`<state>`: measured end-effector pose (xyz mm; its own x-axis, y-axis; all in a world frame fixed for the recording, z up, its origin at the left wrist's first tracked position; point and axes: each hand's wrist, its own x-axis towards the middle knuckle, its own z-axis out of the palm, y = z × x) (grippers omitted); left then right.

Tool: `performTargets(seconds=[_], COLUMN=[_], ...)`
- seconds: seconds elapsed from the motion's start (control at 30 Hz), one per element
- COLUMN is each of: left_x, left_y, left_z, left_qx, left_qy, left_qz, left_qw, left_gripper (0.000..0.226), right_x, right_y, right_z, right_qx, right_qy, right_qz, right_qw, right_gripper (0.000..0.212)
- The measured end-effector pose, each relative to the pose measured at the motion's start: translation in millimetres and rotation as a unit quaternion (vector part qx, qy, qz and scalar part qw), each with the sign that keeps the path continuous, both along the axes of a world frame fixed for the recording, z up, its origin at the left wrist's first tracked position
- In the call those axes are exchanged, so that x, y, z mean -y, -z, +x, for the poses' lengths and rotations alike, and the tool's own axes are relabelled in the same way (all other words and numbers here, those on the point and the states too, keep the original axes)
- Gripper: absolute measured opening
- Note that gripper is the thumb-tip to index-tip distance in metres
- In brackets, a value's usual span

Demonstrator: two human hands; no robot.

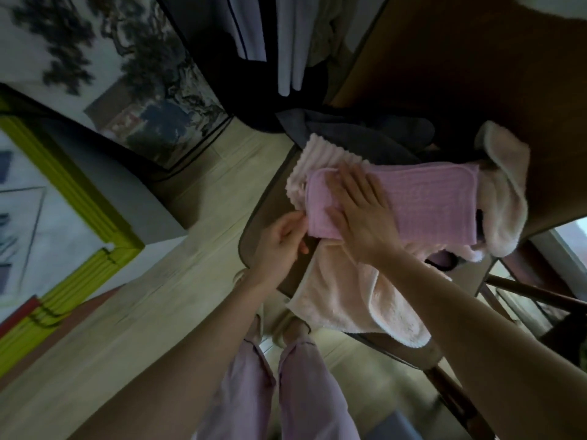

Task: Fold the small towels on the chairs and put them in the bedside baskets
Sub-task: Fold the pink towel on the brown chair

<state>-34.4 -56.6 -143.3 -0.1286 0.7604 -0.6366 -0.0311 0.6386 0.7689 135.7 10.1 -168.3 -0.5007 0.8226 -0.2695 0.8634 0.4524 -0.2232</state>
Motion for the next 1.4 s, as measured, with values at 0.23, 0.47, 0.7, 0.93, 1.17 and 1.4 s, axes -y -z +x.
performTargets(seconds=[0.23, 0.47, 0.7, 0.93, 1.17, 1.4], left_x=[-6.0, -3.3, -30.2, -62.5, -65.2, -68.1], left_y=[10.5, 13.3, -22.5, 2.2, 18.6, 29.2], left_z=[8.5, 0.4, 24.6, 112.8, 134.4, 131.9], left_qx=[-0.044, -0.193, -0.340, -0.298, -0.345, -0.353], left_qy=[0.046, 0.070, 0.182, 0.416, 0.483, 0.489], left_qz=[0.002, 0.033, 0.230, 0.332, 0.318, 0.316], left_qw=[0.998, 0.978, 0.894, 0.792, 0.739, 0.732], left_gripper=[0.027, 0.019, 0.029, 0.053, 0.068, 0.064], right_x=[-0.5, -6.3, 9.3, 62.8, 67.6, 54.0], right_y=[6.2, 9.7, -68.9, -97.5, -90.7, -77.4], right_z=[0.0, 7.6, 41.0, 110.9, 112.3, 111.9], right_qx=[0.026, 0.008, -0.249, -0.315, -0.401, -0.407], right_qy=[0.002, -0.020, 0.289, 0.562, 0.507, 0.493], right_qz=[0.003, -0.021, 0.027, 0.067, -0.017, -0.126], right_qw=[1.000, 1.000, 0.924, 0.762, 0.763, 0.758], right_gripper=[0.060, 0.060, 0.046, 0.027, 0.043, 0.041])
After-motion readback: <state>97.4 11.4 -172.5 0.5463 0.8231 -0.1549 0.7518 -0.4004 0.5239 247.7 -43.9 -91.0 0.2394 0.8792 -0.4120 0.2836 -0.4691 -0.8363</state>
